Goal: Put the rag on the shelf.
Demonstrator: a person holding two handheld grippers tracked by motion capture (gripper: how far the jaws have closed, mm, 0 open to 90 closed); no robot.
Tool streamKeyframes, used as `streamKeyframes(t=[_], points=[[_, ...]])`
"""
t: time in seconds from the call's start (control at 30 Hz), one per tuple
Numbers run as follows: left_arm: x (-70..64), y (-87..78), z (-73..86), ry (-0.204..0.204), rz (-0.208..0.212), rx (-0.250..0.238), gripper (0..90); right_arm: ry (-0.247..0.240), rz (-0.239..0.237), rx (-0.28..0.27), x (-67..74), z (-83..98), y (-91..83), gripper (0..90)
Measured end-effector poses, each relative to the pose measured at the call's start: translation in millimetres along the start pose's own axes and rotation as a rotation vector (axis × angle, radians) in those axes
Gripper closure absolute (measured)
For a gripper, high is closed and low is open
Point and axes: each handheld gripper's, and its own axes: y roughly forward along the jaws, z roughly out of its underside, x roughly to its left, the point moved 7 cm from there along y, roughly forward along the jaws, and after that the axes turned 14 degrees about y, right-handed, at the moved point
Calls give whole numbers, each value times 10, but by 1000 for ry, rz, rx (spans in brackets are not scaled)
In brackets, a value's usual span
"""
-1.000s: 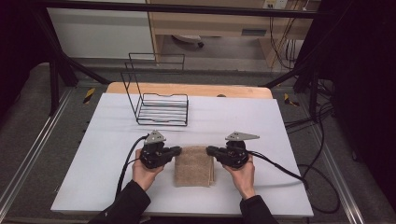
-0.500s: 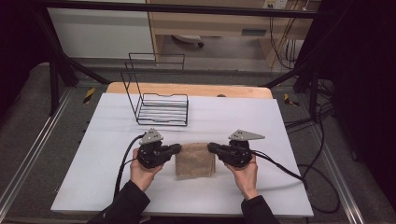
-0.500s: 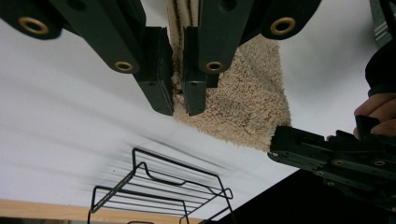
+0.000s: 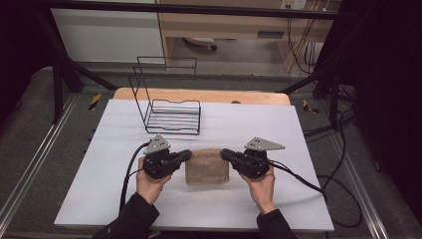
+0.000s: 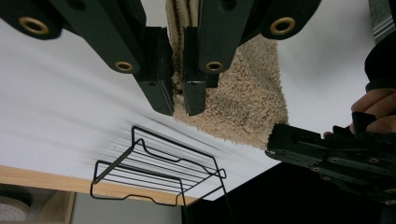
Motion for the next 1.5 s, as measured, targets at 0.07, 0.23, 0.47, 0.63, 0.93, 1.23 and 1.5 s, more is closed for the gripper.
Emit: streamKeyframes(t=[0.07, 0.23, 0.47, 0.63, 0.93, 1.23, 1.5], points=[[3, -14, -13, -2, -2, -7, 859, -1, -2, -7, 15, -13, -6, 836], [14, -45, -48, 1, -11, -20, 859, -4, -4, -19, 41, -37, -14, 836], [45, -93, -103, 1, -18, -33, 859, -7, -4, -36, 90, -92, -23, 836], [73, -141, -153, 6, -21, -47, 859, -23, -5, -51, 143, -140, -39, 836], [148, -216, -238, 6, -45, -78, 859, -50, -3, -87, 235, -271, -22, 836], [270, -322, -335, -1, -70, -117, 858, -71, -12, -130, 353, -438, 39, 836], [391, -415, -414, -10, -95, -147, 859, -83, -20, -149, 437, -548, 97, 836]])
